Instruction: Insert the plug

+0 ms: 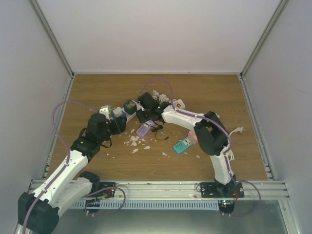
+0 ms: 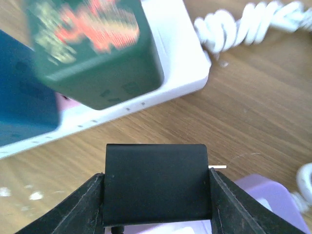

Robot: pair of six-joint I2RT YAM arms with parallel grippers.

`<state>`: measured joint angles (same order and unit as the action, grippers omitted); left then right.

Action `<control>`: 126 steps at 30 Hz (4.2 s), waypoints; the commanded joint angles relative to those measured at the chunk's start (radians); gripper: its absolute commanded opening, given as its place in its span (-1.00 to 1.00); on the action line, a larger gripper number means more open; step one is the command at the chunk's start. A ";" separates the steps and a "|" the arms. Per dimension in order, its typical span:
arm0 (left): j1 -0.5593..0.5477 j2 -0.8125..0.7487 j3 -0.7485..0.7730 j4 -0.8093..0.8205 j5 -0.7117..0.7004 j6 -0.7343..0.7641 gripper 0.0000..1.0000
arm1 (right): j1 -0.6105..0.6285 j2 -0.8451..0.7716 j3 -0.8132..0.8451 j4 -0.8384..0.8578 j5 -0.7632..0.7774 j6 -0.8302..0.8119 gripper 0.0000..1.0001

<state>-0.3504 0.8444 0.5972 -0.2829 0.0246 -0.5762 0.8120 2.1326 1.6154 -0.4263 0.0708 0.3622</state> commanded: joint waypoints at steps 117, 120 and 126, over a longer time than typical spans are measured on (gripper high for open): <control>-0.148 0.071 0.065 0.590 0.570 -0.206 -0.86 | 0.092 -0.913 -0.649 0.517 -0.188 -0.336 0.42; -0.147 0.071 0.069 0.579 0.574 -0.213 -0.85 | 0.101 -0.884 -0.631 0.540 -0.162 -0.345 0.16; -0.143 0.085 0.104 0.495 0.594 -0.223 -0.72 | 0.109 -0.872 -0.638 0.578 -0.156 -0.400 -0.44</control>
<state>-0.4919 0.9352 0.6537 0.2344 0.5625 -0.7773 0.9077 1.2541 0.9562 0.0643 -0.1032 0.0231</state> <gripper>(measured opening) 0.282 0.351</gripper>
